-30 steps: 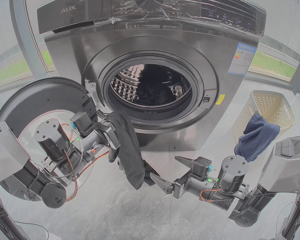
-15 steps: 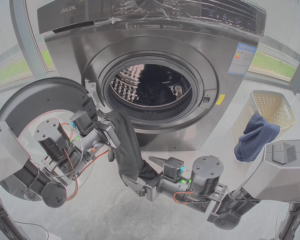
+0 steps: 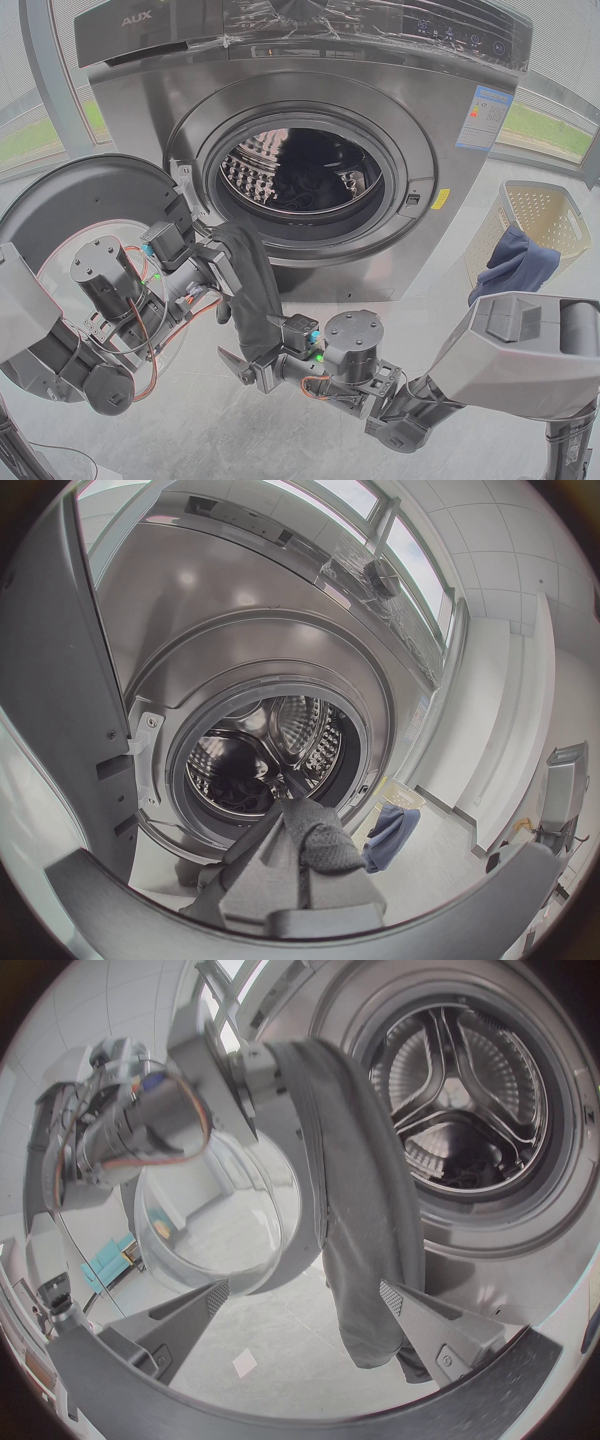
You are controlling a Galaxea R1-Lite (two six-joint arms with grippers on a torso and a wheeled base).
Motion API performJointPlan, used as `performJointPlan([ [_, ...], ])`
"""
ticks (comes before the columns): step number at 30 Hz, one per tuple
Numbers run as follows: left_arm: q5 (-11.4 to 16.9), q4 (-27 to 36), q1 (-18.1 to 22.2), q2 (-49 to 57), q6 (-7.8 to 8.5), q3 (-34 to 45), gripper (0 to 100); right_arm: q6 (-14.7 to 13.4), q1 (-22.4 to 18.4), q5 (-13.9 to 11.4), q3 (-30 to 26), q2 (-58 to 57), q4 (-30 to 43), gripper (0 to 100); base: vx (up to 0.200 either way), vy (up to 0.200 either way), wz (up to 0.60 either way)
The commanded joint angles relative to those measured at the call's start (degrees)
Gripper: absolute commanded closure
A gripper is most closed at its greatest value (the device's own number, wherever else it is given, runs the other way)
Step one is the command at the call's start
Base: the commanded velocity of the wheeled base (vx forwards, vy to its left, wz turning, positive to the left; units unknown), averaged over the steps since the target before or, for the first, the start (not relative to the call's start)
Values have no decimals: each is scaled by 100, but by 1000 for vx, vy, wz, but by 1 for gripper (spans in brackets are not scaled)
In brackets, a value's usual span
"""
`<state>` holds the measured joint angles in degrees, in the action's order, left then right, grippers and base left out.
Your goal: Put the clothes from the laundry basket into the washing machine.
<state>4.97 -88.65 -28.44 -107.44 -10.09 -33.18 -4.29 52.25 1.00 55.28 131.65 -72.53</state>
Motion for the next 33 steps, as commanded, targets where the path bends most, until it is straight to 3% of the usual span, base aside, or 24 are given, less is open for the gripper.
performJointPlan([
  [1, 4, -3, -21, -14, -1, -4, 100, -2, -31, 32, 343, 353, 143, 0, 0, 0, 0],
  [5, -58, -3, -30, -14, -1, -4, 100, 78, -154, 383, 914, 669, 451, 0, 0, 0, 0],
  [11, -58, -3, -39, -23, -1, -4, 100, 121, -259, 630, 1389, 863, 776, 0, 0, 0, 0],
  [13, -58, -3, -48, -23, -1, 5, 100, 130, -303, 858, 1608, 933, 969, 0, 0, 0, 0],
  [21, -58, -12, -48, -5, -1, 5, 100, 121, -408, 884, 2021, 1003, 1154, 0, 0, 0, 0],
  [33, -58, -12, -48, -14, -10, 5, 100, 113, -655, 981, 1925, 924, 1101, 0, 0, 0, 0],
])
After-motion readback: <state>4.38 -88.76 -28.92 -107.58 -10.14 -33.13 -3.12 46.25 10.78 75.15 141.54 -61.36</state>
